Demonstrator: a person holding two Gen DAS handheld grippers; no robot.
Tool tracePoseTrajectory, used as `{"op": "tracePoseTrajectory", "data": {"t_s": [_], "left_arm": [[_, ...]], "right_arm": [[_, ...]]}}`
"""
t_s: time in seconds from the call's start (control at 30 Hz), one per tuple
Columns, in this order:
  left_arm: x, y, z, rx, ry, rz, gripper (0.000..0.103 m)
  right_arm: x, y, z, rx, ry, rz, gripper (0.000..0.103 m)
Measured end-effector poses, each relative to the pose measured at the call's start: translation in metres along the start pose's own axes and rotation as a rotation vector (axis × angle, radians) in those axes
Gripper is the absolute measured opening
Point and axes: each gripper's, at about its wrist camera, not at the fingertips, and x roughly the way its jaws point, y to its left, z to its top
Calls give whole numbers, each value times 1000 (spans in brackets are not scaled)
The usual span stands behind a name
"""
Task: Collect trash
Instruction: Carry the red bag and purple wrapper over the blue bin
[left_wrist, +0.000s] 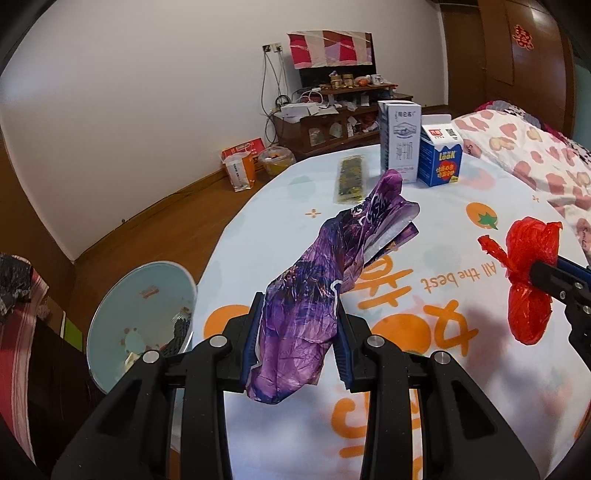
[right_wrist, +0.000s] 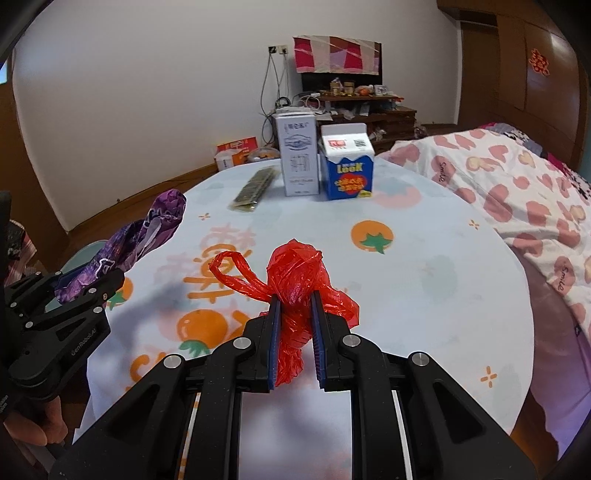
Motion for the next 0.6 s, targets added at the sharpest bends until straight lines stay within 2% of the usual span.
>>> {"op": "tracePoseTrajectory", "data": {"t_s": [0.33, 0.6], "left_arm": [[-7, 31, -8, -67, -3, 9, 34], [-10, 69, -16, -131, 3, 55, 34]], "right_arm": [[-1, 33, 6, -49, -8, 39, 16], [6, 69, 13, -93, -13, 89, 16]]}}
